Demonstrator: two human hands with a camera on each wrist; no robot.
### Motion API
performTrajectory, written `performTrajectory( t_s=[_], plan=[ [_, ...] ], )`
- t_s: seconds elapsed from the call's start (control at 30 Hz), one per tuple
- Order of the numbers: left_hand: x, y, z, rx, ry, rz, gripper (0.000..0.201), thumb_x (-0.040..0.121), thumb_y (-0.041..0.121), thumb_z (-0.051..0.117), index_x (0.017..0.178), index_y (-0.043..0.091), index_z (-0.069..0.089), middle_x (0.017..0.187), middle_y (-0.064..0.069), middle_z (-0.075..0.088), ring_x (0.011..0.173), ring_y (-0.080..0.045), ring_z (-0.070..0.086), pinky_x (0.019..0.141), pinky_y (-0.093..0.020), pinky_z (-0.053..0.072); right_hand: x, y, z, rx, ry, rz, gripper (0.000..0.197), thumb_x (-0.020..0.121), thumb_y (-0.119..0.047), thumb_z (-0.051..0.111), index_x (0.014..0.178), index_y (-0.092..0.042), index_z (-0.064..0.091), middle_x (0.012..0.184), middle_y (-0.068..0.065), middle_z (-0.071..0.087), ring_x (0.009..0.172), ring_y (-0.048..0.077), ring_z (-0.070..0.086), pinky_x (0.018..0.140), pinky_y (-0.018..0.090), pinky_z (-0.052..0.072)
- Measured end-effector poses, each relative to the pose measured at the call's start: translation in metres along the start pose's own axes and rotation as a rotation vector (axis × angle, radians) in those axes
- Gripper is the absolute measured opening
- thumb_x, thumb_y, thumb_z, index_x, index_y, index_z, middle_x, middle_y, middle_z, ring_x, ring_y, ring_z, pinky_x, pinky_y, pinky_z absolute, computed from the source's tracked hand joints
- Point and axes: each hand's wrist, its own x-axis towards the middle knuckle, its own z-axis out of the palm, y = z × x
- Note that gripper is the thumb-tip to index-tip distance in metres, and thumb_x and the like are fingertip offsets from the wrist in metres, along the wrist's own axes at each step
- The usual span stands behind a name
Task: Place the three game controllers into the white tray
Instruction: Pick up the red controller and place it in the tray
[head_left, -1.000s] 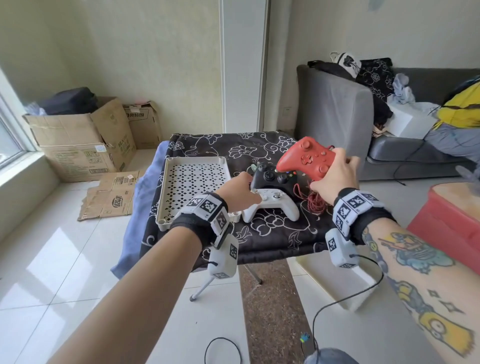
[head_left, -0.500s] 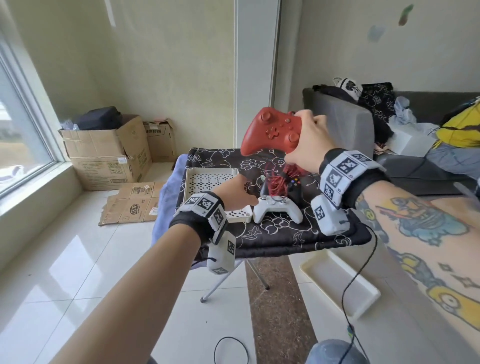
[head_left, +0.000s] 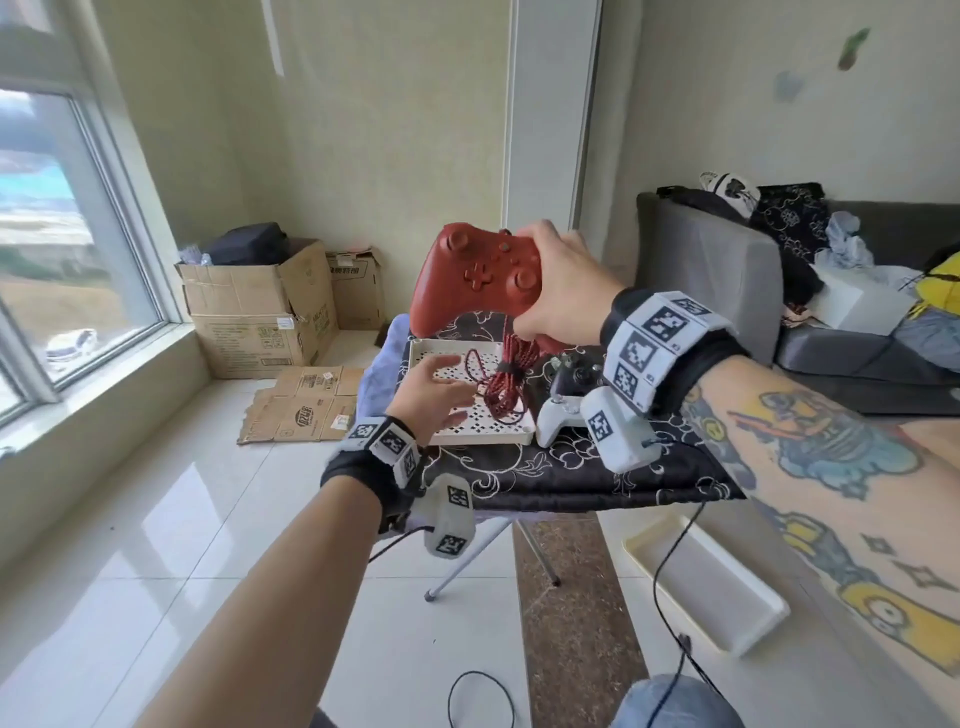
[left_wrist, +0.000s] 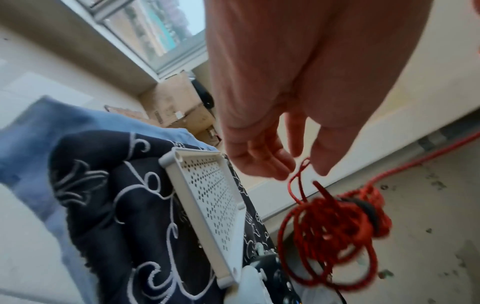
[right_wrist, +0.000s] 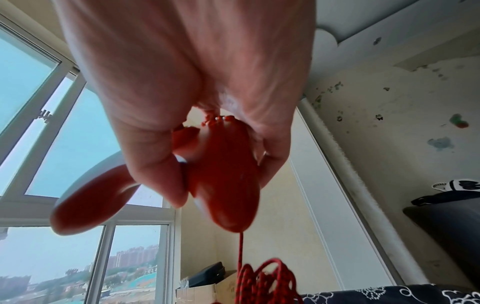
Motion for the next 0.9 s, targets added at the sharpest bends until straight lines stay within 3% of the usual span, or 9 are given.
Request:
performTrajectory(
  t_s=[0.1,0.17,0.23,0.4,0.5,0.57,0.63,0.77,0.9],
  plan=[
    [-0.005,-0.007,-0.012,0.056,-0.054,-0.094,0.050,0.088,0.028,0.066,0.133,0.011,0.053,0.116,-0.005,0.058,0.100,-0.018,0.056,0.083,-0.034,0.050,-0.004,-0.004,0.006,0.031,-0.017,0.011,0.086,0.066,-0.008,0.077,0.141,-0.021,0.036,0.131,0.011,0.037,0.093,0.027,0.057,0.078,0.025,0.043],
    [-0.010,-0.014,-0.015,0.013,-0.147,-0.183,0.063,0.085,0.045,0.066,0.136,0.013,0.047,0.129,-0.002,0.052,0.121,-0.022,0.050,0.096,-0.044,0.048,-0.005,-0.005,0.011,0.046,-0.030,0.012,0.087,0.065,-0.008,0.078,0.140,-0.021,0.036,0.130,0.011,0.037,0.094,0.027,0.057,0.079,0.025,0.044],
    [-0.011,-0.023,-0.016,-0.026,-0.232,-0.240,0.070,0.082,0.049,0.067,0.136,0.012,0.044,0.132,-0.004,0.053,0.126,-0.026,0.051,0.101,-0.053,0.045,-0.005,-0.006,0.019,0.053,-0.034,0.011,0.087,0.064,-0.009,0.080,0.140,-0.020,0.037,0.131,0.013,0.038,0.094,0.026,0.057,0.078,0.025,0.046],
    [-0.006,-0.027,-0.015,-0.271,-0.176,-0.231,0.026,0.093,0.017,0.059,0.116,0.006,0.053,0.107,-0.014,0.060,0.088,-0.025,0.062,0.087,-0.056,0.054,0.002,-0.007,0.031,0.034,-0.082,-0.011,0.085,0.066,-0.008,0.078,0.139,-0.024,0.037,0.127,0.012,0.038,0.090,0.027,0.059,0.074,0.030,0.052],
    [0.002,-0.018,-0.023,-0.354,-0.148,-0.164,0.022,0.094,0.007,0.057,0.115,0.006,0.054,0.107,-0.014,0.056,0.095,-0.026,0.056,0.085,-0.054,0.054,0.008,0.003,0.038,0.033,-0.119,-0.002,0.083,0.067,-0.007,0.076,0.136,-0.029,0.037,0.120,0.011,0.042,0.087,0.030,0.063,0.057,0.031,0.052],
    [0.009,-0.009,-0.032,-0.346,-0.127,-0.112,0.012,0.095,0.000,0.053,0.104,0.007,0.055,0.101,-0.014,0.055,0.091,-0.025,0.055,0.078,-0.044,0.057,0.011,0.011,0.045,0.024,-0.139,-0.003,0.082,0.066,-0.005,0.075,0.133,-0.031,0.037,0.114,0.011,0.050,0.084,0.029,0.063,0.050,0.027,0.049],
    [0.017,0.000,-0.045,-0.290,-0.123,-0.077,0.018,0.096,-0.007,0.044,0.095,0.006,0.057,0.093,-0.014,0.055,0.078,-0.021,0.054,0.065,-0.032,0.056,0.012,0.020,0.051,0.021,-0.151,-0.007,0.082,0.066,-0.003,0.075,0.133,-0.031,0.037,0.109,0.009,0.055,0.081,0.024,0.062,0.049,0.023,0.045],
    [0.039,0.009,-0.064,-0.195,-0.190,-0.049,0.021,0.093,-0.010,0.046,0.094,0.002,0.063,0.091,-0.019,0.059,0.065,-0.018,0.058,0.058,-0.024,0.057,0.019,0.032,0.068,0.021,-0.182,-0.025,0.085,0.067,-0.002,0.076,0.138,-0.029,0.037,0.108,0.006,0.058,0.088,0.026,0.062,0.062,0.027,0.051],
    [0.068,0.008,-0.065,-0.138,-0.177,-0.049,0.027,0.094,-0.013,0.038,0.094,-0.001,0.063,0.069,-0.011,0.073,0.049,-0.013,0.062,0.049,-0.022,0.056,0.037,0.041,0.089,0.011,-0.203,-0.036,0.088,0.066,-0.003,0.075,0.139,-0.034,0.038,0.110,0.008,0.057,0.095,0.029,0.062,0.084,0.039,0.054]
  ],
)
